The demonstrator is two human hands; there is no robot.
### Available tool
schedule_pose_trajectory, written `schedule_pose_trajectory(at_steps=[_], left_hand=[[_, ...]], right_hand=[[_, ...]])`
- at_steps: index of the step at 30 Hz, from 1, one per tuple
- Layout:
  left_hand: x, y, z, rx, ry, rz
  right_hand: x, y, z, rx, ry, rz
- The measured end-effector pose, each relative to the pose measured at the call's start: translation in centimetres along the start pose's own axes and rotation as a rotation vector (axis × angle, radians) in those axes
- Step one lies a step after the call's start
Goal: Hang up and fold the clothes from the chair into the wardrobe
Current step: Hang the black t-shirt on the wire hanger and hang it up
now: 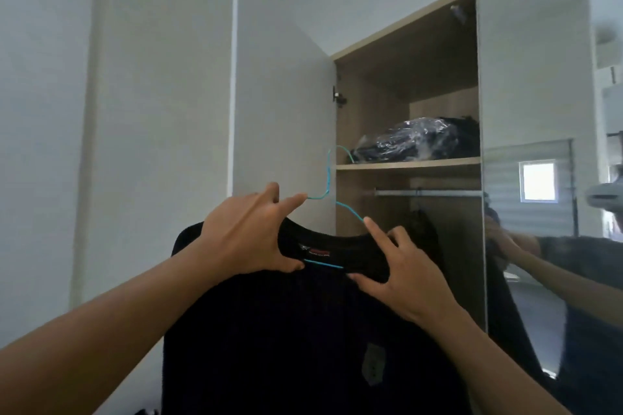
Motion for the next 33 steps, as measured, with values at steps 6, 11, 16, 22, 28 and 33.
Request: schedule_pose_trajectory(at_steps=[6,11,16,22,28,33], left_hand=[[3.9,-2.3,-7.8,-0.137,-0.112,-0.080],[3.2,-3.2,-13.8,-0.200,-0.178,-0.316],[2.1,-8.0,-18.4,-0.142,-0.173,-0.397],[2.2,-15.9,-23.7,0.012,-0.211,-0.533],[3.2,-23.5,-28.9,0.014,-0.177,-0.466],[5.9,-28.4,-32.8,0.011,-0.193,-0.348]], right_hand=[[5.9,-4.8,-0.8,-0.105,-0.131,-0.163],[5.6,-10.6,-4.4,-0.147,-0.227,-0.389],[6.8,-17.3,-10.0,-0.141,-0.237,-0.569],[10.0,-25.4,-16.3,-0.008,-0.271,-0.609],[15.3,-32.5,-21.1,0.035,-0.327,-0.593],[20.7,-35.7,-22.2,0.104,-0.368,-0.654]])
Point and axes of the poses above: each hand's wrist, its own z-axis away from the middle knuckle, its own y-axis out of the back of the hand, x = y × z, the point moved 1 cm from there along -z, towards the middle knuckle, and after that the axes turned 2 degrees about -x, right-handed, at the moved point
